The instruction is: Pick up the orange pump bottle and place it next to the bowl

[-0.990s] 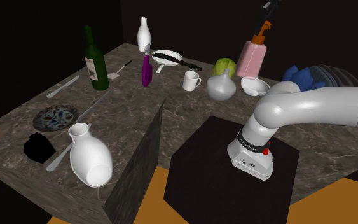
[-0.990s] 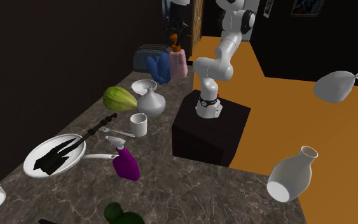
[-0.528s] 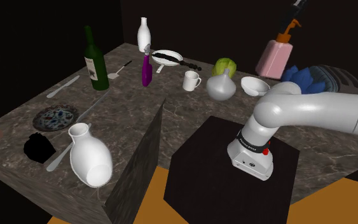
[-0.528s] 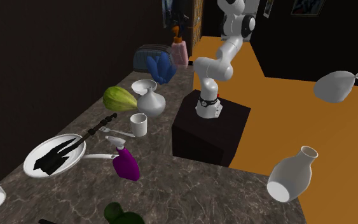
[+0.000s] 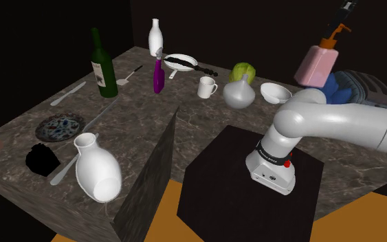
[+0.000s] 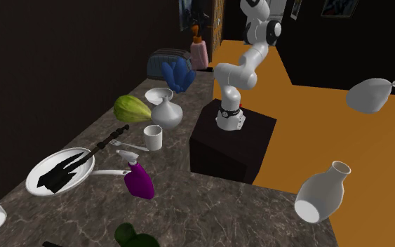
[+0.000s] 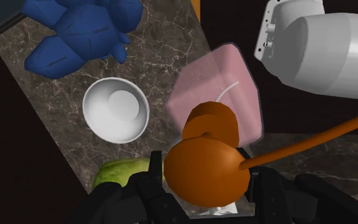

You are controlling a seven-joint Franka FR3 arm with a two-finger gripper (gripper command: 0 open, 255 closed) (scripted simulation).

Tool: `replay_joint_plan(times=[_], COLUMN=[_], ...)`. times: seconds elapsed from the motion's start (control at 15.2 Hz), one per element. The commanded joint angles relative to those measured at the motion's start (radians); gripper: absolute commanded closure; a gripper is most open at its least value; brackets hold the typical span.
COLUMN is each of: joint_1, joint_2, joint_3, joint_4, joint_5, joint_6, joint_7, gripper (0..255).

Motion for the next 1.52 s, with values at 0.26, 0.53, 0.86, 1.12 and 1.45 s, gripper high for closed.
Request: replay_joint_plan(times=[0.26,0.53,0.86,1.12,1.45], joint_1=[-0.010,-0.017,-0.029,-0.039,-0.055], joint_2=[-0.064,-0.108,-0.162,-0.204,-0.257], joint_3=[-0.020,-0.034,-0.055,-0.074,-0.101], joint_4=[-0.100,-0.169,-0.252,-0.317,-0.396], joint_5=[-0.019,-0.033,-0.052,-0.071,-0.097], joint_6=[0.036,0.060,0.089,0.112,0.137], joint_7=[0.011,0.019,0.028,0.034,0.040], gripper=[255,255,255,255,255])
